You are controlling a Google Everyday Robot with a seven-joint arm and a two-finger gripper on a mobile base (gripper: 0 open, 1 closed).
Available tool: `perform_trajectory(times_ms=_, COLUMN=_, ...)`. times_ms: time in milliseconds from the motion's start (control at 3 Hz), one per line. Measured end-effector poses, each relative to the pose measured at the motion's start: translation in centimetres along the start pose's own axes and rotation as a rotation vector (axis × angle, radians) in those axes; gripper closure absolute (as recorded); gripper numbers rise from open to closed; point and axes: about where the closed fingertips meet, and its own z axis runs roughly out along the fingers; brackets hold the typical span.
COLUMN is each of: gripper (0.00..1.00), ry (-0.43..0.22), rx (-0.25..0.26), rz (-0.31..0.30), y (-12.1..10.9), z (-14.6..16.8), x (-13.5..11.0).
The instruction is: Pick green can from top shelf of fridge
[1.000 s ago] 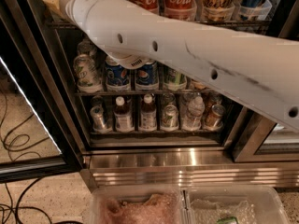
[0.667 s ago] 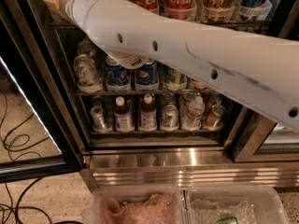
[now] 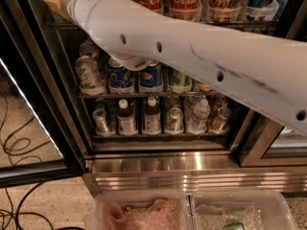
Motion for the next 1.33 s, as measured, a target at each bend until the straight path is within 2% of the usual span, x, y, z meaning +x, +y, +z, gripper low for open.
perform_trajectory(times_ms=333, gripper=1.0, ry=-0.028, rx=0.02, rz=0.018, y=-0.5, z=0.0, x=-1.3)
perform_trajectory(times_ms=1000, gripper=1.0, ry=-0.131, rx=0.056, rz=0.055, y=-1.7, z=0.4, x=-6.2)
perform_trajectory(times_ms=1333, gripper=1.0, ry=-0.163, rx=0.067, rz=0.09, y=-2.0, z=0.0, x=-7.5)
